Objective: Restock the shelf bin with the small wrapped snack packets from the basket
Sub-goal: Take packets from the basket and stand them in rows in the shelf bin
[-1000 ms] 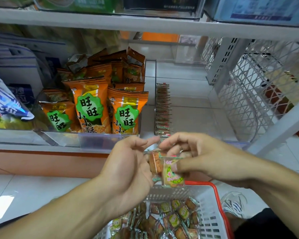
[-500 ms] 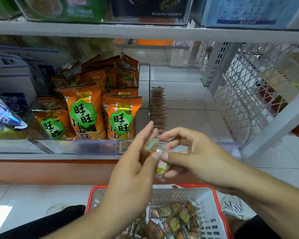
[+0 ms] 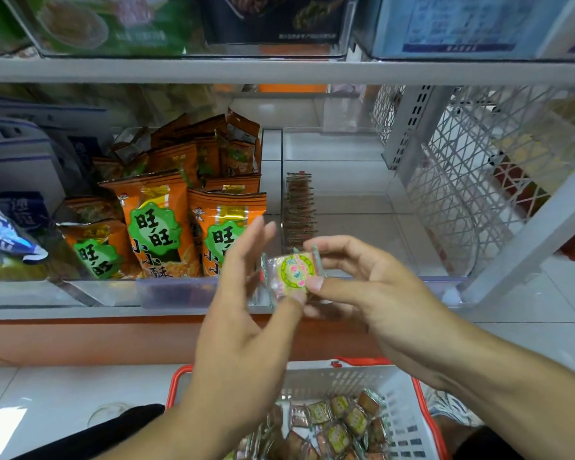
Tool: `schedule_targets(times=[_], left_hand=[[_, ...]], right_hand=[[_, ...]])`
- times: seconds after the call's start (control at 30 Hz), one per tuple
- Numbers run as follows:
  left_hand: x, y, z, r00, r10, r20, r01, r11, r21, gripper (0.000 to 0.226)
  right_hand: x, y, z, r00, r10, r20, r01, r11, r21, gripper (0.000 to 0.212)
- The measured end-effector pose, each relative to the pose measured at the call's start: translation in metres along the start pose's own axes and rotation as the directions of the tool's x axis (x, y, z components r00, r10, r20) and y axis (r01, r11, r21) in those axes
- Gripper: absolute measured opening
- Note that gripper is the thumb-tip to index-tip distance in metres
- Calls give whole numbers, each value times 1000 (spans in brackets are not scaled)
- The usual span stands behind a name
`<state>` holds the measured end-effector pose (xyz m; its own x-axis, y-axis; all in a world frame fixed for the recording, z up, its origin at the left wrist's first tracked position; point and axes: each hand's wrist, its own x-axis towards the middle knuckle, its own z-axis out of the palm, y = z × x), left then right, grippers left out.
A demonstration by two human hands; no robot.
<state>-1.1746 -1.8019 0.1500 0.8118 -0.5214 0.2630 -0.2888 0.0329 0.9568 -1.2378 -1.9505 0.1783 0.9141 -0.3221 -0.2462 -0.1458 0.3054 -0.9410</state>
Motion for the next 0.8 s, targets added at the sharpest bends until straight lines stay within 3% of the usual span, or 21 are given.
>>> schedule_targets(times=[0.07,0.2,0.3,0.47,0.67,0.73,0.8], left_hand=[[4,-3,0,987,-144,-72,136,985,-110,65],[2,-6,6,934,-355,35,349,890,-293,44],[2,-5,7,938,-339,72,345,891,-297,28],[6,-6,4,949,-309,63,310,881,-356,29],[10,-10,5,953,-301,18,282,870,-405,34],[11,-11,4,957,-287,28,277,889,-364,34],[14,-11,5,967,-252,32,249,914,-319,33]], right_hand=[[2,-2,-2,999,-45,29,44,999,15,32],[5,-3,-5,993,-96,63,94,995,34,46],[5,-5,-8,983,-166,78,172,983,-71,48],[6,-1,-11,969,-243,-38,235,961,-144,22],[9,-5,-13,971,-230,-62,199,925,-323,31],[10,-7,-11,984,-160,-75,146,976,-163,29],[10,-10,-10,999,-41,-9,41,999,-10,43]])
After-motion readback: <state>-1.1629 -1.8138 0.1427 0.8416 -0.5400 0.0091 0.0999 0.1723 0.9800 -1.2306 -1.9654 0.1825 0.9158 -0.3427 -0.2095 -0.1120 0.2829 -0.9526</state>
